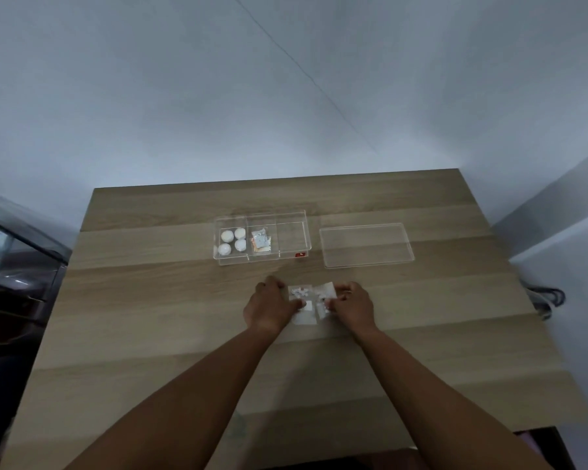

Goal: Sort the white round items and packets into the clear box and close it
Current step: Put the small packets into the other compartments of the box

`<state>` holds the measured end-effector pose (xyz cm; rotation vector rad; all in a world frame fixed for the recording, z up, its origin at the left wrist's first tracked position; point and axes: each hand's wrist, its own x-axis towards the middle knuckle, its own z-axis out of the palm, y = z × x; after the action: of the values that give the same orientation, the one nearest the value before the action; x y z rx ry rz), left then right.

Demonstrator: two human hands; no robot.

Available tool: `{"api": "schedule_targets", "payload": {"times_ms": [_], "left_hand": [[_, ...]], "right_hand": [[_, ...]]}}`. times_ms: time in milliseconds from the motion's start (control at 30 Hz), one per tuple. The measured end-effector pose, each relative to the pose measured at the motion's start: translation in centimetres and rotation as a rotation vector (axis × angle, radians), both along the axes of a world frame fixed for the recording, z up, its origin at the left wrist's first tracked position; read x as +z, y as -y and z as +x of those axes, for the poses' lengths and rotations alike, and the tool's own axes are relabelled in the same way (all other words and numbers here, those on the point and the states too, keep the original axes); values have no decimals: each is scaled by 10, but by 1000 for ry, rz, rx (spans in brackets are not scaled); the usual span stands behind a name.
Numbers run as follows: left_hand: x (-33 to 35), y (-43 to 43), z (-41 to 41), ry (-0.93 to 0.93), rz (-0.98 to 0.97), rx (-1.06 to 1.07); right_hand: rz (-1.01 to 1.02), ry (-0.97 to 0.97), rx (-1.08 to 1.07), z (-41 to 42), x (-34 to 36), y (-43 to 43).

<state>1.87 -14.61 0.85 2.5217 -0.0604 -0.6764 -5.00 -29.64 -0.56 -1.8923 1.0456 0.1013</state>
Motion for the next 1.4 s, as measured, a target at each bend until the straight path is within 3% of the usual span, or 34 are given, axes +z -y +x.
{"api": "schedule_targets", "payload": {"times_ms": [367, 533, 767, 967, 1400], "left_hand": [[4, 19, 6, -20, 123, -145], [8, 18, 15, -116, 30, -128], [33, 8, 49, -319, -279, -7], [66, 18, 101, -204, -409, 92], [63, 70, 143, -7, 77, -165]], "right_hand": [[168, 53, -153, -5, -6, 19], [255, 110, -206, -2, -6, 23], [360, 170, -257, 5, 1, 30], [399, 229, -269, 15, 7, 30], [345, 224, -391, 7, 5, 52]]}}
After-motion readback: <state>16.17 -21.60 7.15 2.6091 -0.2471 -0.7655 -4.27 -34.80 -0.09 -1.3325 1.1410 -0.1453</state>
